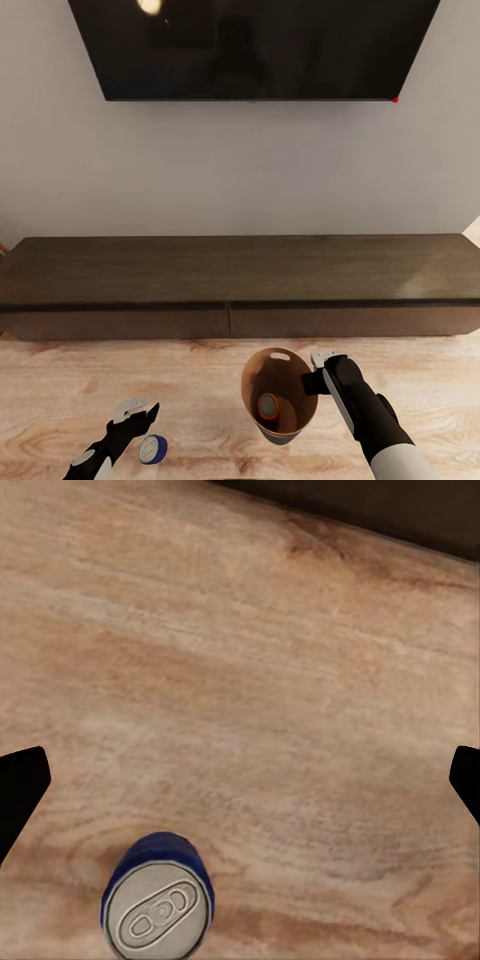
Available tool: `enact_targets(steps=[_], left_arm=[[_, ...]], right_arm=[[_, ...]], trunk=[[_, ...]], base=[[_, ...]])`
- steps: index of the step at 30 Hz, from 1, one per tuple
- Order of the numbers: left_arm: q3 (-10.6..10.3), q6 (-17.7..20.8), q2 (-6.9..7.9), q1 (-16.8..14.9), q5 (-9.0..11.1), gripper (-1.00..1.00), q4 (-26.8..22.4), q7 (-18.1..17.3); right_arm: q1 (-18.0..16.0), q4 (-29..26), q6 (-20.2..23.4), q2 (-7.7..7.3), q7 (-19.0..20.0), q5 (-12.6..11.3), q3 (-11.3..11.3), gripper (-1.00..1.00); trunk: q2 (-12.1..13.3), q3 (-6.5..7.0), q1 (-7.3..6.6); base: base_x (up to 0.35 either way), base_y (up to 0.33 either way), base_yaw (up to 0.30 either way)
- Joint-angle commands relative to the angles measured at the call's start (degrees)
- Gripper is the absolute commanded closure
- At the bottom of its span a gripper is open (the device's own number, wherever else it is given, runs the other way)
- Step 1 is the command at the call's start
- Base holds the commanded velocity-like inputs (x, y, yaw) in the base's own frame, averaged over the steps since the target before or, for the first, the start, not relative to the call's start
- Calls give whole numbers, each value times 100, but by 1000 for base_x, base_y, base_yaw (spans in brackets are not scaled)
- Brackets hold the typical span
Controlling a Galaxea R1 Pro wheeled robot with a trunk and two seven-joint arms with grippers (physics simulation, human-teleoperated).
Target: Put the three can of soda from the living room inside the tash can in the kitchen.
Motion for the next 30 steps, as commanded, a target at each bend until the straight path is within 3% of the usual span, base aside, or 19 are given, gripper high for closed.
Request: enact_targets(steps=[1, 15, 30], left_arm=[[0, 0, 0, 0, 0, -100, 0, 0], [0, -4, 0, 0, 0, -100, 0, 0], [0, -7, 0, 0, 0, -100, 0, 0]], right_arm=[[-1, 0, 2, 1, 33, -111, 0, 100], [-1, -3, 2, 1, 33, -111, 0, 100], [-1, -8, 2, 1, 33, -111, 0, 100]], trunk=[[0, 0, 0], [0, -8, 0], [0, -133, 0]], base=[[33, 0, 0], [89, 0, 0], [4, 0, 0]])
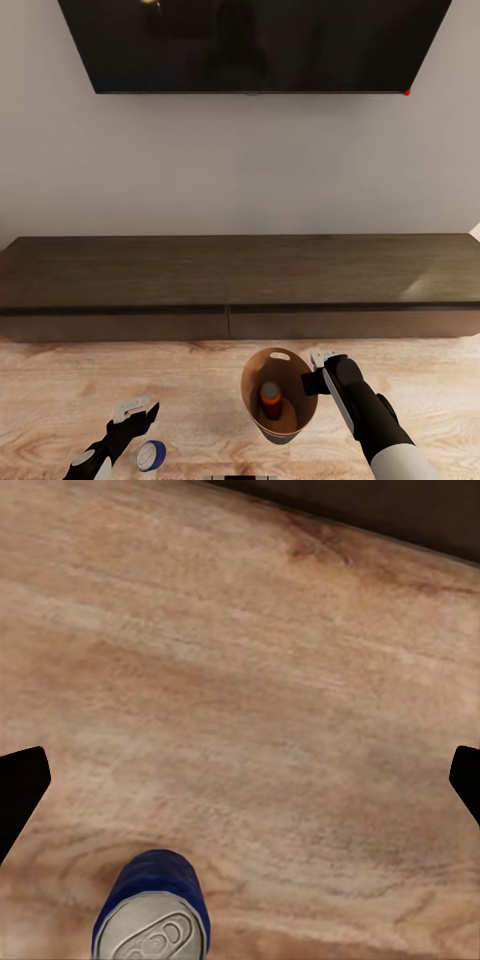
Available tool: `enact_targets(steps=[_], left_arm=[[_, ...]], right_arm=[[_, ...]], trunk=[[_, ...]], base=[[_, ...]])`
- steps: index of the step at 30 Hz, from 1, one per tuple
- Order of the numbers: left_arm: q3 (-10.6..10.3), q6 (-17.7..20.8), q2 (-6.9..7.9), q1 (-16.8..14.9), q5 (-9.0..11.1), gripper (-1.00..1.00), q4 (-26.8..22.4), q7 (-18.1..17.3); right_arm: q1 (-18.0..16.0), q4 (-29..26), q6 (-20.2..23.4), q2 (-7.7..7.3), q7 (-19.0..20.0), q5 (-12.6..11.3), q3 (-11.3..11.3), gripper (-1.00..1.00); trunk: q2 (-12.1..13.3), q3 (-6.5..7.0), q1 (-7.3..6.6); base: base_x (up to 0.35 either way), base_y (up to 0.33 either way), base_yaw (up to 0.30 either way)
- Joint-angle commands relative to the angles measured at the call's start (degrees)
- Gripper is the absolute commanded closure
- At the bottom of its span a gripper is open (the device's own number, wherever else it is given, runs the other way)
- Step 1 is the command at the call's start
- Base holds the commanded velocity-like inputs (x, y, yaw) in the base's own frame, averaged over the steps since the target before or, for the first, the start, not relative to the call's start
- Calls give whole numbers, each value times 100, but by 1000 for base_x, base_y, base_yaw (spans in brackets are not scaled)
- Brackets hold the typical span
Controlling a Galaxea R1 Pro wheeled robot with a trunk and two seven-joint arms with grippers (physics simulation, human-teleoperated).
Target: Put the three can of soda from the living room inside the tash can in the kitchen.
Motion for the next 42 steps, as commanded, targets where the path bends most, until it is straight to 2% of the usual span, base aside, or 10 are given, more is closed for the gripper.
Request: enact_targets(steps=[1, 42], left_arm=[[0, 0, 0, 0, 0, -100, 0, 0], [1, -2, 0, 0, 0, -100, -7, -9]], right_arm=[[-1, -1, 2, 1, 33, -115, 0, 100], [-1, 8, 2, 1, 33, -116, 0, 100]], trunk=[[0, -9, 0], [0, -385, 0]], base=[[0, 0, 0], [0, 0, 0]])
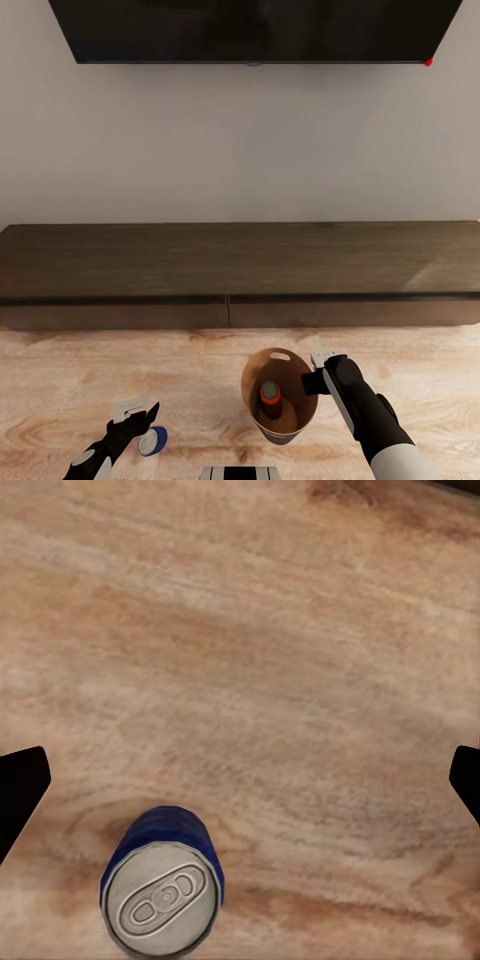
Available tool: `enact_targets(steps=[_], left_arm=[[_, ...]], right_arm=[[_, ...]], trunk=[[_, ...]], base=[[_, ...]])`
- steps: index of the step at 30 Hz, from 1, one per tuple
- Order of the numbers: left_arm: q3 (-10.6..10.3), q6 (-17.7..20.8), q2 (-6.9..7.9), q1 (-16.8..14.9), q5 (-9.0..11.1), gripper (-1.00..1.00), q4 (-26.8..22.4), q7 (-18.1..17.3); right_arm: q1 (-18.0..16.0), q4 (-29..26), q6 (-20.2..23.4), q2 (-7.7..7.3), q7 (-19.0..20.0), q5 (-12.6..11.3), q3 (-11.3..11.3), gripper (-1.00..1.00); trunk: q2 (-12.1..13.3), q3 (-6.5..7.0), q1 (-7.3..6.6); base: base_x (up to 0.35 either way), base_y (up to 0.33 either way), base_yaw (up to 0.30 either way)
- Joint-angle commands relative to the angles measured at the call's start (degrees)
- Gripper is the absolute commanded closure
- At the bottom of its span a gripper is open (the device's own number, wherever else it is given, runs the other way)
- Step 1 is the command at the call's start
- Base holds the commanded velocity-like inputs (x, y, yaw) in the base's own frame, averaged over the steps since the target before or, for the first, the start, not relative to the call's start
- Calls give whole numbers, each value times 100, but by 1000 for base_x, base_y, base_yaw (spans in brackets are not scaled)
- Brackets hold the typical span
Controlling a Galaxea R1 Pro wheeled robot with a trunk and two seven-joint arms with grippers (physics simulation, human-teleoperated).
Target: Put the three can of soda from the living room inside the tash can in the kitchen.
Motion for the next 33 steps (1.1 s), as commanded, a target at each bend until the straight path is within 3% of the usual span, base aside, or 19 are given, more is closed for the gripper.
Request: enact_targets(steps=[1, 33], left_arm=[[2, 0, 0, 0, 0, -100, 0, 0], [5, 0, 0, 0, 0, -100, -2, 0]], right_arm=[[-1, 0, 2, 1, 34, -115, 0, 100], [-1, 0, 2, 1, 34, -114, 0, 100]], trunk=[[0, -9, 0], [0, -302, 0]], base=[[0, 0, 0], [0, 0, 0]])
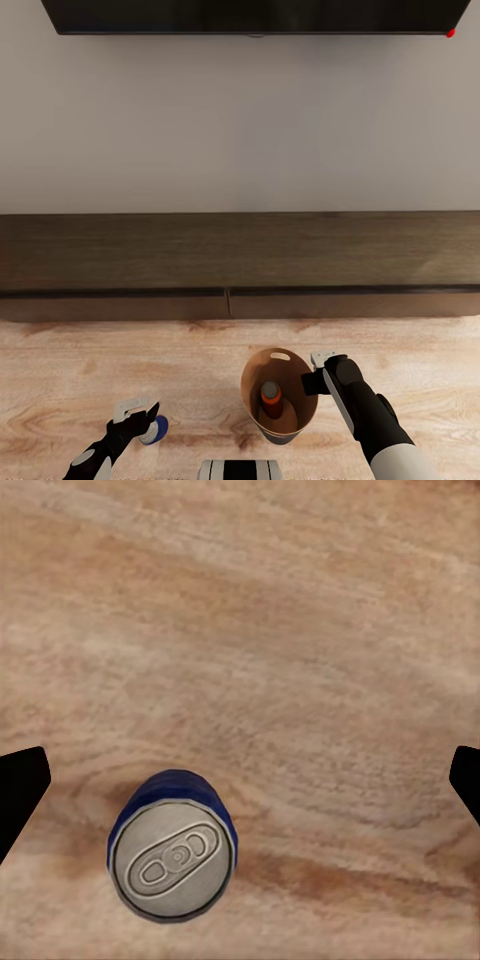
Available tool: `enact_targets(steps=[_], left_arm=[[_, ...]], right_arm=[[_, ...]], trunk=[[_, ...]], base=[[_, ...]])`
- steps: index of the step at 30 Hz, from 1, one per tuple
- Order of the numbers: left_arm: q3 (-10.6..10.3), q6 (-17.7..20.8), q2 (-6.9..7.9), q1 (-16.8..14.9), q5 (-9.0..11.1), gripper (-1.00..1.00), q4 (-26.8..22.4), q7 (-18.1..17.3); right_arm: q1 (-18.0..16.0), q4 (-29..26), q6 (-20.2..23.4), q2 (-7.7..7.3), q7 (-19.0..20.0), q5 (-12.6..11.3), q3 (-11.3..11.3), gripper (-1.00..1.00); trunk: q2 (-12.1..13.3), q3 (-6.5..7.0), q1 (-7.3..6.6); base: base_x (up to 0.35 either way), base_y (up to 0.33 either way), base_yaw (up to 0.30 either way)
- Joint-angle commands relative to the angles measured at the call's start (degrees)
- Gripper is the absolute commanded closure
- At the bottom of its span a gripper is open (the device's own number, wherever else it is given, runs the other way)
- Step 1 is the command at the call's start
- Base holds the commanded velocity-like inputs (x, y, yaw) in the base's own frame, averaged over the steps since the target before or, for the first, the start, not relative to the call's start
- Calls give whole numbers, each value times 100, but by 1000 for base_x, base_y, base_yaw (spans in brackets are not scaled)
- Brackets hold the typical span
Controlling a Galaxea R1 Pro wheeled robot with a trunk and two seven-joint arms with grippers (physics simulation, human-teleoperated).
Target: Put the three can of soda from the living room inside the tash can in the kitchen.
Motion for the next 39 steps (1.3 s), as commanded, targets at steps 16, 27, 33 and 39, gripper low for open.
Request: enact_targets(steps=[16, 27, 33, 39], left_arm=[[3, 0, 0, 0, 0, -100, 1, 0], [3, 0, 0, 0, 0, -100, 0, 0], [1, 0, 0, 0, 0, -100, 1, 0], [2, 0, 0, 0, 0, -100, 0, 0]], right_arm=[[-1, 0, 2, 1, 34, -117, 0, 100], [-1, 4, 2, 1, 34, -117, 0, 100], [-1, 5, 2, 1, 34, -117, 0, 100], [-1, 2, 2, 1, 34, -117, 0, 100]], trunk=[[0, -146, 0], [0, -247, 0], [0, -302, 0], [0, -355, 0]], base=[[0, 0, 0], [0, 0, 0], [0, 0, 0], [0, 0, 0]])
